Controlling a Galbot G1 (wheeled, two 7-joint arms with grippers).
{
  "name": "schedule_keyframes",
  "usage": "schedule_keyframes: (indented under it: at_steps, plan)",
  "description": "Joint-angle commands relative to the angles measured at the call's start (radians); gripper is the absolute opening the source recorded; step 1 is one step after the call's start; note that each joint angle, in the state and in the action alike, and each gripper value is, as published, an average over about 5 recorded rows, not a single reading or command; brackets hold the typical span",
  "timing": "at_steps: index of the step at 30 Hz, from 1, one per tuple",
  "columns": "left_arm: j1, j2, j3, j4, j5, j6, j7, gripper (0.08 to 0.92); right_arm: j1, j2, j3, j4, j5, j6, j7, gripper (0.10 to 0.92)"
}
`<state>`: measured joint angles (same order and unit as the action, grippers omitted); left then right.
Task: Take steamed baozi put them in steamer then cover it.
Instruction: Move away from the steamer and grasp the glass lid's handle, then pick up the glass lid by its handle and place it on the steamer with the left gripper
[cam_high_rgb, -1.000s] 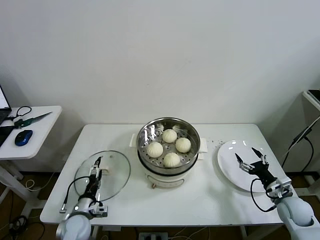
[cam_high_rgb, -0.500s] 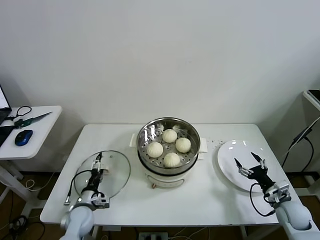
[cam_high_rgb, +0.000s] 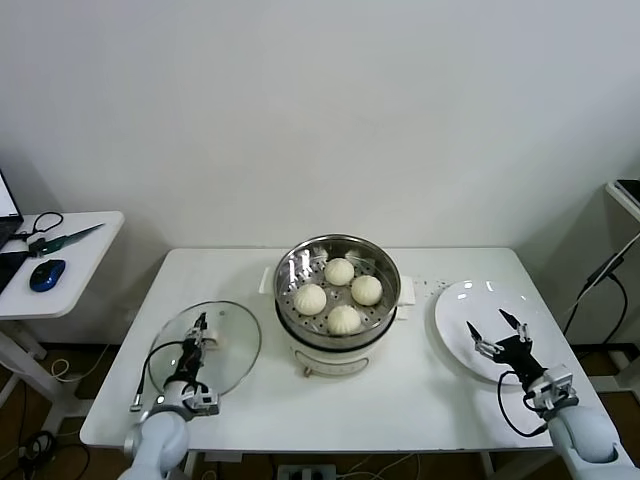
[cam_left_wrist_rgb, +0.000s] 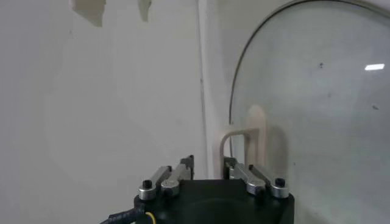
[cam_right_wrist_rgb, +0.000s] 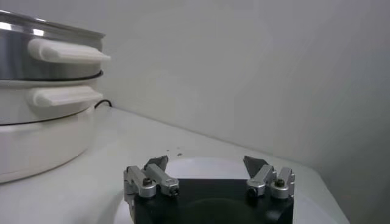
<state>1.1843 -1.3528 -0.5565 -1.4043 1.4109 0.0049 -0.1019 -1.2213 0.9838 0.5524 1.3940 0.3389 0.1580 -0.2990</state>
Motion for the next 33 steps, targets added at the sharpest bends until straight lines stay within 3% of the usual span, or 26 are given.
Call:
schedule_keyframes:
  at_steps: [1,6,9,15,24,33]
  plan:
    - [-0.001,0.006,0.0,-0.01,-0.027,-0.003,-0.003,0.337,0.007,0.009,-0.001,-0.022,-0.019,0.009,-0.006,0.823]
    - [0.028,0.019,0.0,-0.072,-0.058,-0.003,-0.01,0.193,0.012,0.011,-0.003,-0.033,-0.027,0.015,-0.013,0.823]
    - [0.058,0.03,-0.003,-0.135,-0.08,-0.001,-0.019,0.154,0.017,0.009,-0.004,-0.042,-0.029,0.02,-0.016,0.823]
    - [0.151,0.073,-0.025,-0.333,-0.11,0.055,-0.01,0.154,0.032,0.007,-0.004,-0.063,-0.031,0.03,-0.019,0.823]
    - [0.292,0.143,-0.041,-0.61,-0.083,0.291,0.058,0.154,0.059,0.005,-0.011,-0.101,-0.05,0.045,-0.025,0.823]
    - [0.274,0.257,0.05,-0.724,-0.125,0.49,0.057,0.154,0.096,-0.011,-0.05,-0.119,-0.059,0.046,-0.025,0.823]
